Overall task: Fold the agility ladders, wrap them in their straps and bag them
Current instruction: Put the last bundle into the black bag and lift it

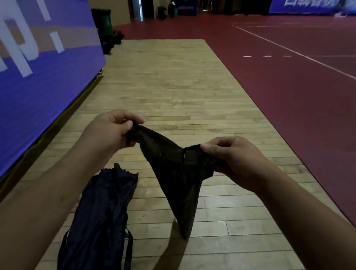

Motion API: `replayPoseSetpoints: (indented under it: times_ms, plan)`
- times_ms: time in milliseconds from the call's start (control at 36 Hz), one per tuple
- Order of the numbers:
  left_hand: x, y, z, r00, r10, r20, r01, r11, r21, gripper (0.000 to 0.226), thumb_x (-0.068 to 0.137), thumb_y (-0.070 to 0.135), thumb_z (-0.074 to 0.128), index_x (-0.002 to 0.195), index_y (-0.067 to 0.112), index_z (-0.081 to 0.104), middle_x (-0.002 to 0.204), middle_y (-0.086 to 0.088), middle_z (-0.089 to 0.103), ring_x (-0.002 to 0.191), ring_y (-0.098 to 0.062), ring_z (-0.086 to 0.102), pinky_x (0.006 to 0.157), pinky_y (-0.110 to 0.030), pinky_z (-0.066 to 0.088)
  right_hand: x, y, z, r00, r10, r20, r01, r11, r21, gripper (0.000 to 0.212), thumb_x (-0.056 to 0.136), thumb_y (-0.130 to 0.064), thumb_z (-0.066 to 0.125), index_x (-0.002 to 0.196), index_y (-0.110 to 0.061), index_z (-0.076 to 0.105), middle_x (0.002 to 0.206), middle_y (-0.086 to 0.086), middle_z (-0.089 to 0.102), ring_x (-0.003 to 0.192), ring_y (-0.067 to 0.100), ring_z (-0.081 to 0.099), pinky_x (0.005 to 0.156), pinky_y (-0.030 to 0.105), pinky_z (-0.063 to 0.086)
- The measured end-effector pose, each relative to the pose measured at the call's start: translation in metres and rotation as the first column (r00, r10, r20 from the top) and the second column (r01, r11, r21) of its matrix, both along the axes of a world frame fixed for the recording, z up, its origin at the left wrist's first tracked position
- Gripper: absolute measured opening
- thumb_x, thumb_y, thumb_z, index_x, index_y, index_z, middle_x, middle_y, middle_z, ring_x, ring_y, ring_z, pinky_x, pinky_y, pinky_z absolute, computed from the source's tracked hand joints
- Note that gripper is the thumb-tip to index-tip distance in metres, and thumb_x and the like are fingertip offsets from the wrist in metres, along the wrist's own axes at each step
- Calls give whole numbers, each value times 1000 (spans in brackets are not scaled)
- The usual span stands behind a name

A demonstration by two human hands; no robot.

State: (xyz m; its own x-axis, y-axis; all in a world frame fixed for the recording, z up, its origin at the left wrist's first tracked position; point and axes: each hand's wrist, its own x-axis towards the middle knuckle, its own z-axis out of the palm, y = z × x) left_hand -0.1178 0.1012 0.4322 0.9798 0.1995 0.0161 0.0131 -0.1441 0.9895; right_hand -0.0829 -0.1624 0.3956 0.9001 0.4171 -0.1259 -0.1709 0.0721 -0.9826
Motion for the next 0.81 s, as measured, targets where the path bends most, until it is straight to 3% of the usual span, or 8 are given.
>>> replayPoseSetpoints:
  times_ms: [167,250,306,472,583,667,722,806]
  plan:
    - [-9,-5,0,959,-273,-79,283,890,357,14,93,20,65,106,19,70,105,2,72,96,-9,69,82,-23,53,-4,31,-3,984,25,-174,31,949,314,13,82,-13,70,83,-3,61,66,5,62,64,14,54,64,23,50]
    - [-11,-8,-17,869,-398,-292,493,658,569,70,75,45,80,137,31,49,131,15,54,117,-1,55,90,-18,47,-7,55,0,984,45,-173,15,943,333,10,89,-6,64,80,-4,60,58,3,59,52,10,54,61,23,52]
    - [-9,-17,-33,850,-431,-305,518,575,633,76,75,43,83,137,30,43,129,12,51,115,-2,54,94,-22,50,-7,70,0,988,43,-147,3,954,300,10,89,-5,65,80,-4,62,62,5,58,56,12,54,67,26,47]
    - [15,-3,-57,953,-275,-125,300,809,506,20,81,37,78,95,24,75,90,3,75,88,-14,71,82,-37,55,4,102,5,993,4,-119,26,968,248,10,95,-5,62,86,-2,62,72,9,60,64,16,58,61,21,52]
    - [22,28,-64,974,-177,-138,216,909,356,13,85,25,68,89,19,79,87,-8,77,84,-24,73,79,-39,54,15,100,-8,996,74,-43,-62,969,240,37,87,-38,72,101,-4,69,91,13,68,83,21,67,84,31,56]
    - [25,48,-66,979,-72,-188,113,969,218,13,91,16,67,95,9,77,96,-22,75,92,-37,71,87,-47,56,17,94,-49,977,197,82,-187,976,-107,62,76,-53,79,132,-33,61,126,4,67,118,16,64,104,37,50]
    - [29,58,-70,973,-45,-227,67,993,93,13,96,11,62,96,4,74,93,-21,74,85,-33,71,82,-41,57,14,98,-75,922,382,65,-332,866,-374,77,80,-46,81,146,-45,41,145,-7,49,133,11,47,109,31,44]
    - [32,64,-71,962,-49,-267,31,997,-72,17,99,7,57,88,3,69,75,-12,70,63,-19,67,60,-25,55,7,122,-111,849,528,-12,-459,727,-510,81,81,-26,84,141,-46,32,132,-20,46,128,8,44,92,11,46]
